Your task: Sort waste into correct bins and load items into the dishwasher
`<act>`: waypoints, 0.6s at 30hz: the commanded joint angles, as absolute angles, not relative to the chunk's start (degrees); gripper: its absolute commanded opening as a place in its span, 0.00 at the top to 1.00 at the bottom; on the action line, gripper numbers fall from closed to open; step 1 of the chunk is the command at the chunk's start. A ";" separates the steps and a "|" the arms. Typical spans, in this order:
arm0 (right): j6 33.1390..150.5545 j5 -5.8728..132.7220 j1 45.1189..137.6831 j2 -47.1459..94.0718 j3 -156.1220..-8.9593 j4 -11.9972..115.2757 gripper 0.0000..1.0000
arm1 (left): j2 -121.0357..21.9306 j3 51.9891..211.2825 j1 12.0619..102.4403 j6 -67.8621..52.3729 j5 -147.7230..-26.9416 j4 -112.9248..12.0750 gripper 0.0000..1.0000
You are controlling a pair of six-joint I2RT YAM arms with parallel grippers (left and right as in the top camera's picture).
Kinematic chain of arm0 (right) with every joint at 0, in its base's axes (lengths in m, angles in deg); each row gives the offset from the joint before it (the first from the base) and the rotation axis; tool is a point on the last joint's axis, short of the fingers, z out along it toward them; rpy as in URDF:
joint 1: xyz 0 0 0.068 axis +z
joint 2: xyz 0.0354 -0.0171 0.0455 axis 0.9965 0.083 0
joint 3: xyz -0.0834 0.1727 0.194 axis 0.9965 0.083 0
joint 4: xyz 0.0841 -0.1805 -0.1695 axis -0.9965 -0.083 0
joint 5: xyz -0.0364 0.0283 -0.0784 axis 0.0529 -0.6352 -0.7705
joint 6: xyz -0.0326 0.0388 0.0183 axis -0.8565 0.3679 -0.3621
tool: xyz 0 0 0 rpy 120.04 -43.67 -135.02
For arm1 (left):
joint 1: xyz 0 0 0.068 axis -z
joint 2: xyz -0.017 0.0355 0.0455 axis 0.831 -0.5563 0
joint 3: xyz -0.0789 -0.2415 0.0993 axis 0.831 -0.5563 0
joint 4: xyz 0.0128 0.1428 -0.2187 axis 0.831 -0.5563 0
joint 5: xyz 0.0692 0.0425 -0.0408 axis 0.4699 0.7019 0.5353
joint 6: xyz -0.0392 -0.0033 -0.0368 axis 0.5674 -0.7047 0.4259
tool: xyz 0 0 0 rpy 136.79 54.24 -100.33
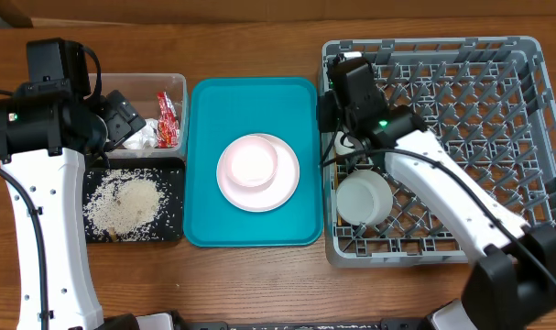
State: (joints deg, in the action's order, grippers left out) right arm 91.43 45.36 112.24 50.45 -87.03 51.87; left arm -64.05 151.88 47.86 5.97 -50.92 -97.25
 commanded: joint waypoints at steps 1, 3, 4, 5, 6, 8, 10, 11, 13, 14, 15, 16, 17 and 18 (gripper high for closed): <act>91.19 41.21 110.71 54.42 -87.69 53.25 0.83 | -64.16 152.01 47.97 5.29 -50.77 -97.21 0.00; 91.21 40.18 110.08 55.49 -87.69 53.22 0.84 | -64.16 152.01 47.97 5.29 -50.77 -97.21 0.00; 91.19 39.92 109.73 55.67 -87.69 52.92 0.84 | -64.16 152.01 47.97 5.29 -50.77 -97.21 0.00; 91.21 39.94 109.29 55.69 -87.69 52.35 0.85 | -64.16 152.01 47.97 5.29 -50.77 -97.21 0.00; 91.21 39.94 108.94 55.67 -87.71 51.65 0.86 | -64.14 152.01 47.97 5.29 -50.77 -97.21 0.00; 91.21 39.96 108.29 55.43 -87.78 49.70 0.88 | -64.16 152.01 47.97 5.29 -50.77 -97.21 0.00; 91.23 39.96 107.85 55.04 -87.82 46.47 0.91 | -64.16 152.01 47.97 5.29 -50.77 -97.21 0.00; 91.26 39.96 107.63 54.75 -87.82 44.46 0.92 | -64.16 152.01 47.97 5.31 -50.77 -97.21 0.00; 91.26 39.96 107.30 54.23 -87.82 41.44 0.92 | -64.16 152.01 47.97 5.29 -50.77 -97.21 0.00; 91.26 39.94 107.08 53.81 -87.82 39.91 0.92 | -64.16 152.01 47.97 5.29 -50.77 -97.21 0.00; 91.23 39.94 106.91 53.40 -87.82 38.60 0.92 | -64.16 152.01 47.97 5.29 -50.77 -97.21 0.00; 91.23 39.94 106.80 53.05 -87.82 37.84 0.92 | -64.16 152.01 47.97 5.29 -50.77 -97.21 0.00; 91.23 39.94 106.67 52.48 -87.82 36.66 0.92 | -64.16 152.01 47.97 5.29 -50.77 -97.23 0.00; 91.23 39.96 106.62 51.95 -87.82 35.89 0.92 | -64.16 152.01 47.97 5.31 -50.77 -97.21 0.00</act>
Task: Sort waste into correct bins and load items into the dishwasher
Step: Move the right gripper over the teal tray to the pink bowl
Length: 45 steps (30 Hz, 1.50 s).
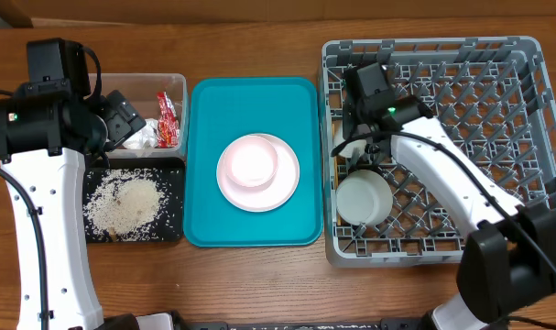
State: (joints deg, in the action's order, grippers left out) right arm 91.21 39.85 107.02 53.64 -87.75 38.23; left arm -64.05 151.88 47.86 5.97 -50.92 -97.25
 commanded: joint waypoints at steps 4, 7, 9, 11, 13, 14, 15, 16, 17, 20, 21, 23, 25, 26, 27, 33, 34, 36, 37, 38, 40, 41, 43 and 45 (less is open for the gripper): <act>91.23 39.98 106.62 48.11 -88.10 33.29 0.92 | -64.16 152.01 47.97 5.29 -50.77 -97.21 0.00; 91.21 39.98 106.65 43.60 -89.31 31.15 0.92 | -64.16 152.01 47.97 5.29 -50.77 -97.21 0.00; 91.21 40.03 106.65 40.11 -90.59 29.18 0.92 | -64.16 152.01 47.97 5.29 -50.77 -97.21 0.00; 91.23 40.53 106.65 36.68 -91.97 27.26 0.91 | -64.16 152.01 47.97 5.29 -50.74 -97.21 0.00; 91.21 42.61 106.62 32.72 -92.93 26.21 0.84 | -64.16 152.01 47.97 5.29 -50.77 -97.21 0.00; 91.23 43.90 106.62 31.04 -93.02 26.17 0.77 | -64.16 152.01 47.97 5.29 -50.77 -97.21 0.00; 91.23 46.43 106.65 28.46 -93.02 26.08 0.67 | -64.16 152.01 47.97 5.29 -50.77 -97.21 0.00; 91.23 47.96 106.65 27.32 -93.02 25.95 0.61 | -64.16 152.01 47.97 5.29 -50.77 -97.21 0.00; 91.23 51.02 106.65 25.66 -93.02 25.71 0.53 | -64.16 152.01 47.97 5.29 -50.77 -97.21 0.00; 91.26 60.94 106.65 22.71 -93.02 25.40 0.20 | -64.16 152.01 47.97 5.29 -50.77 -97.21 0.00; 91.30 64.07 106.65 22.21 -93.02 25.20 0.00 | -64.16 152.01 47.97 5.29 -50.77 -97.21 0.00; 91.72 73.73 106.65 21.68 -93.02 24.37 0.00 | -64.16 152.01 47.97 5.29 -50.77 -97.21 0.00; 93.68 87.63 106.73 22.42 -92.96 25.36 0.00 | -64.16 152.01 47.97 5.29 -50.77 -97.21 0.00; 96.59 90.63 107.00 23.01 -92.87 26.51 0.00 | -64.16 152.01 47.97 5.29 -50.77 -97.21 0.00; 99.32 92.13 107.50 23.52 -92.67 27.74 0.00 | -64.16 152.01 47.97 5.29 -50.77 -97.21 0.00; 104.11 94.47 115.63 29.46 -91.86 31.87 0.00 | -64.16 152.01 47.97 5.29 -50.77 -97.21 0.00; 104.13 94.47 116.96 30.82 -91.86 31.94 0.00 | -64.16 152.01 47.97 5.29 -50.77 -97.21 0.00; 104.15 94.45 118.91 33.24 -91.86 32.66 0.00 | -64.16 152.01 47.97 5.29 -50.77 -97.23 0.00; 104.13 94.41 119.59 34.23 -91.86 32.96 0.00 | -64.16 152.01 47.97 5.29 -50.77 -97.21 0.00; 104.13 93.84 120.31 35.47 -91.86 33.01 0.00 | -64.16 152.01 47.97 5.29 -50.77 -97.21 0.00; 104.15 91.74 121.40 37.48 -91.86 32.96 0.00 | -64.16 152.01 47.97 5.29 -50.77 -97.21 0.00; 104.15 90.49 121.90 38.29 -91.86 32.94 0.00 | -64.16 152.01 47.97 5.29 -50.77 -97.21 0.00; 104.15 87.87 122.73 39.63 -91.86 32.96 0.02 | -64.16 152.01 47.97 5.29 -50.77 -97.21 0.00; 104.17 85.23 123.56 40.54 -91.86 32.94 0.03 | -64.16 152.01 47.97 5.29 -50.77 -97.21 0.00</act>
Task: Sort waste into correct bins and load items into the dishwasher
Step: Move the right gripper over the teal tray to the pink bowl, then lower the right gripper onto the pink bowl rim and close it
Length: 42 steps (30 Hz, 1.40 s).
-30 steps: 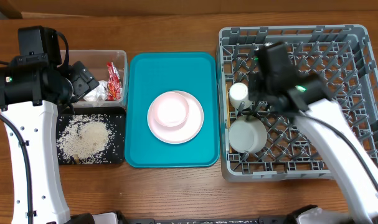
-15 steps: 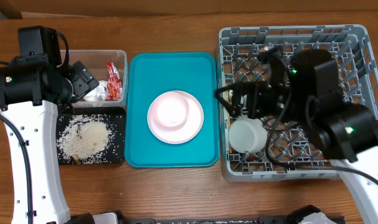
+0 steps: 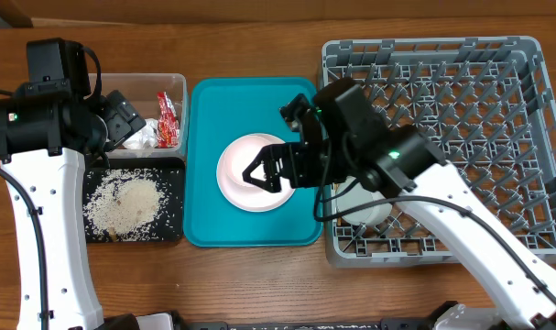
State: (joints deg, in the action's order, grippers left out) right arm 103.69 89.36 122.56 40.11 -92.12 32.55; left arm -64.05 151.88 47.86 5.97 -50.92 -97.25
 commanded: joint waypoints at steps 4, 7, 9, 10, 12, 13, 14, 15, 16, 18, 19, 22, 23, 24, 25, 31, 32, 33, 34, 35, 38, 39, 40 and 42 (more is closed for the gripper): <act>104.17 80.79 124.50 41.35 -91.86 32.09 0.05 | -64.16 152.01 47.97 5.29 -50.77 -97.21 0.00; 104.17 77.82 124.66 41.46 -91.86 30.65 0.05 | -64.16 152.01 47.97 5.29 -50.77 -97.21 0.00; 104.13 76.88 124.66 41.46 -91.86 30.06 0.05 | -64.16 152.01 47.97 5.29 -50.77 -97.21 0.00; 104.09 76.79 124.66 41.46 -91.86 30.06 0.02 | -64.16 152.01 47.97 5.29 -50.77 -97.21 0.00; 104.13 76.81 124.55 41.46 -91.86 30.08 0.00 | -64.14 152.01 47.97 5.29 -50.77 -97.21 0.00; 104.13 76.81 124.55 41.46 -91.86 30.12 0.00 | -64.16 152.01 47.97 5.29 -50.77 -97.21 0.00; 104.13 76.77 124.48 41.46 -91.86 30.47 0.00 | -64.16 152.01 47.97 5.29 -50.77 -97.21 0.00; 104.13 76.59 124.48 41.46 -91.86 31.30 0.00 | -64.16 152.01 47.97 5.29 -50.77 -97.21 0.00; 104.11 76.55 124.48 41.46 -91.86 31.69 0.00 | -64.16 152.01 47.97 5.29 -50.77 -97.21 0.00; 103.43 75.98 124.48 41.46 -91.86 31.89 0.00 | -64.16 152.01 47.97 5.29 -50.77 -97.23 0.00; 102.56 75.37 124.48 41.51 -91.86 31.87 0.03 | -64.16 152.01 47.97 5.29 -50.77 -97.21 0.00; 101.57 70.78 124.50 41.55 -91.86 31.39 0.17 | -64.16 152.01 47.97 5.29 -50.77 -97.23 0.00; 101.57 69.25 124.50 41.55 -91.69 31.48 0.24 | -64.16 152.01 47.97 5.29 -50.77 -97.21 0.00; 101.57 68.29 124.50 41.55 -91.43 31.83 0.30 | -64.16 152.01 47.97 5.29 -50.77 -97.21 0.00; 101.55 67.85 124.50 41.55 -90.97 32.59 0.43 | -64.16 152.01 47.97 5.29 -50.77 -97.21 0.00; 97.73 68.03 127.15 42.10 -87.51 36.39 0.66 | -64.16 152.01 47.97 5.29 -50.77 -97.21 0.00; 94.95 68.00 128.33 42.31 -86.84 37.66 0.66 | -64.16 152.01 47.97 5.29 -50.77 -97.21 0.00; 92.83 67.92 129.27 42.51 -86.25 38.84 0.65 | -64.16 152.01 47.97 5.29 -50.77 -97.21 0.00; 90.80 67.26 130.47 42.75 -85.61 40.26 0.61 | -64.16 152.01 47.97 5.29 -50.77 -97.21 0.00; 89.68 65.75 131.56 43.21 -85.41 41.16 0.59 | -64.16 152.01 47.97 5.29 -50.77 -97.21 0.00; 89.44 60.33 134.12 45.20 -85.41 44.02 0.41 | -64.16 152.01 47.97 5.29 -50.77 -97.21 0.00; 89.46 59.09 134.75 46.03 -85.41 45.51 0.36 | -64.16 152.01 47.97 5.29 -50.77 -97.21 0.00; 89.46 58.30 135.32 47.04 -85.41 47.21 0.36 | -64.16 152.01 47.97 5.29 -50.77 -97.21 0.00; 88.83 57.58 136.15 49.51 -85.41 51.08 0.36 | -64.16 152.01 47.97 5.29 -50.77 -97.21 0.00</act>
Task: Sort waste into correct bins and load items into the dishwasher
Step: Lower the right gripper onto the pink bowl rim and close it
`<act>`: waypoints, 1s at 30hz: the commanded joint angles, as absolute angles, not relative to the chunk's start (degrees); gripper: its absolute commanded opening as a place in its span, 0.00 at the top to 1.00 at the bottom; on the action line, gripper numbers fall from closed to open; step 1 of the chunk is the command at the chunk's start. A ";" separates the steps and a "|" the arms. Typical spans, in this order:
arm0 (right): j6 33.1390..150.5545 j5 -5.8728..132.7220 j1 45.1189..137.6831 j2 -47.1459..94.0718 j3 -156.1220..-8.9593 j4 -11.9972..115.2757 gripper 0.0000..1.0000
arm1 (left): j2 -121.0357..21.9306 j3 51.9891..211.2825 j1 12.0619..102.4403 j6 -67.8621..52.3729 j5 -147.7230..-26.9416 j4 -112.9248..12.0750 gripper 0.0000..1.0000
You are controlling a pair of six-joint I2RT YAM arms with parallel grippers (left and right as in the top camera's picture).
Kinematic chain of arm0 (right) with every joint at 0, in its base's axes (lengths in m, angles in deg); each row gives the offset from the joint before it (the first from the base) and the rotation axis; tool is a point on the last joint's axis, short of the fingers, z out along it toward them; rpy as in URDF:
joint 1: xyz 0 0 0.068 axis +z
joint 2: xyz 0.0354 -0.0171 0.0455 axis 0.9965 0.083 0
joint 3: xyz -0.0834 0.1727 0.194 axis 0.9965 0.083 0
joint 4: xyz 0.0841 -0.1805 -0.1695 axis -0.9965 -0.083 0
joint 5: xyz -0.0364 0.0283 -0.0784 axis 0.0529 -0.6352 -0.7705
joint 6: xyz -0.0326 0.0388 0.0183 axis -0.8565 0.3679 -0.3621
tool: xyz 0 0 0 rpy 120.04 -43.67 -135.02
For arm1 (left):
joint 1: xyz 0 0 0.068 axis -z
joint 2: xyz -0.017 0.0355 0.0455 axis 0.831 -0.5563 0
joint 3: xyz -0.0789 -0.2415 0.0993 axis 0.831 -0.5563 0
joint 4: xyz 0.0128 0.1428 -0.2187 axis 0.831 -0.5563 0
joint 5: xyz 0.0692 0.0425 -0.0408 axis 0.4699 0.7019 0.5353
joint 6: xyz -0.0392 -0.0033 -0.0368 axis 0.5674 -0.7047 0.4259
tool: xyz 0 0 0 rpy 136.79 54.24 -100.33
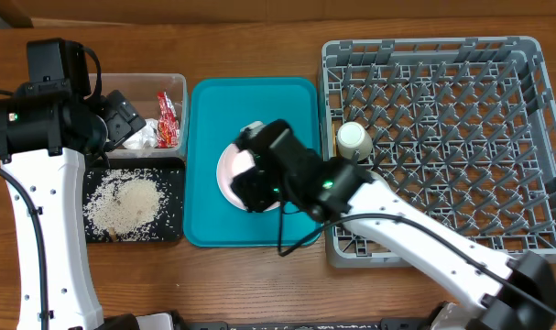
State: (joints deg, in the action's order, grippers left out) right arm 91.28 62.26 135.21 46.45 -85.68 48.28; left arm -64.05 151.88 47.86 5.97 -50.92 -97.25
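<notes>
A white plate (pixel 227 170) lies on the teal tray (pixel 213 220); the bowl that sits on it is mostly covered by my right arm. My right gripper (pixel 252 180) hangs low over the plate's middle, its fingers hidden under the wrist. A small white cup (pixel 354 139) stands at the left edge of the grey dishwasher rack (pixel 461 137). My left gripper (pixel 126 117) rests over the clear bin (pixel 140 84), open with nothing in it.
A red wrapper (pixel 168 119) and crumpled paper lie in the clear bin. In front of it a black tray (pixel 172 174) holds spilled rice. My right forearm crosses the rack's front left corner, hiding what lies there.
My right gripper has moved left and down, from open just above the bowl to low over the plate's middle. The small cup in the rack has come into view. The left arm is unchanged.
My right gripper was first inside the rack's left side by the small cup and a white bowl. Then it was a little further into the rack. Later it stood open over the bowl on the tray's plate, and now it covers it. The left arm never moved.
</notes>
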 commanded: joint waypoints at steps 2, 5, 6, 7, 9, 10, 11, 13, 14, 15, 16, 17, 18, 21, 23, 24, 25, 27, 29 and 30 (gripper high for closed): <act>87.02 57.53 136.50 52.13 -85.41 54.32 0.37 | -64.16 152.01 47.97 5.29 -50.77 -97.21 0.00; 84.79 57.51 136.50 56.24 -85.41 58.69 0.37 | -64.16 152.01 47.97 5.29 -50.77 -97.21 0.00; 83.67 57.32 136.50 57.59 -85.41 60.11 0.37 | -64.16 152.01 47.97 5.29 -50.77 -97.21 0.00; 82.75 56.99 136.44 58.69 -85.41 61.38 0.38 | -64.16 152.01 47.97 5.29 -50.77 -97.21 0.00; 81.95 55.37 136.37 60.89 -85.41 63.72 0.37 | -64.16 152.01 47.97 5.29 -50.77 -97.21 0.00; 81.95 54.82 136.37 61.66 -85.41 64.41 0.37 | -64.16 152.01 47.97 5.29 -50.77 -97.21 0.00; 81.97 54.56 136.37 62.64 -85.41 65.07 0.37 | -64.16 152.01 47.97 5.29 -50.77 -97.21 0.00; 81.97 54.56 136.37 64.22 -85.41 65.53 0.37 | -64.16 152.01 47.97 5.29 -50.77 -97.21 0.00; 81.97 54.56 136.39 64.76 -85.41 65.53 0.38 | -64.16 152.01 47.97 5.29 -50.77 -97.21 0.00; 81.97 54.56 136.37 65.35 -85.41 65.49 0.38 | -64.16 152.01 47.97 5.29 -50.77 -97.21 0.00; 81.97 54.56 136.37 65.96 -85.41 65.46 0.38 | -64.16 152.01 47.97 5.29 -50.77 -97.21 0.00; 81.97 54.56 136.37 66.60 -85.41 65.46 0.39 | -64.16 152.01 47.97 5.29 -50.74 -97.21 0.00; 81.97 54.54 136.37 66.97 -85.41 65.44 0.39 | -64.16 152.01 47.97 5.29 -50.77 -97.21 0.00; 81.97 53.75 136.35 68.19 -85.41 64.55 0.42 | -64.16 152.01 47.97 5.29 -50.77 -97.21 0.00; 81.97 52.59 136.31 68.22 -85.41 63.69 0.46 | -64.14 152.01 47.97 5.29 -50.77 -97.21 0.00; 81.97 51.68 136.26 68.22 -85.41 63.21 0.48 | -64.16 152.01 47.97 5.29 -50.77 -97.21 0.00; 81.97 50.78 136.22 68.22 -85.41 62.91 0.50 | -64.16 152.01 47.97 5.29 -50.77 -97.21 0.00; 81.97 49.29 136.22 68.22 -85.41 62.12 0.52 | -64.16 152.01 47.99 5.29 -50.77 -97.21 0.00; 81.97 48.44 136.22 68.22 -85.41 61.31 0.55 | -64.16 152.01 47.97 5.29 -50.77 -97.21 0.00; 81.97 48.27 136.22 68.22 -85.41 61.07 0.57 | -64.16 152.01 47.97 5.29 -50.77 -97.21 0.00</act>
State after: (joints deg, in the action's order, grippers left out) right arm 82.16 50.93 136.33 67.78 -85.46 61.27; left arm -64.05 151.88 47.86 5.97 -50.92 -97.25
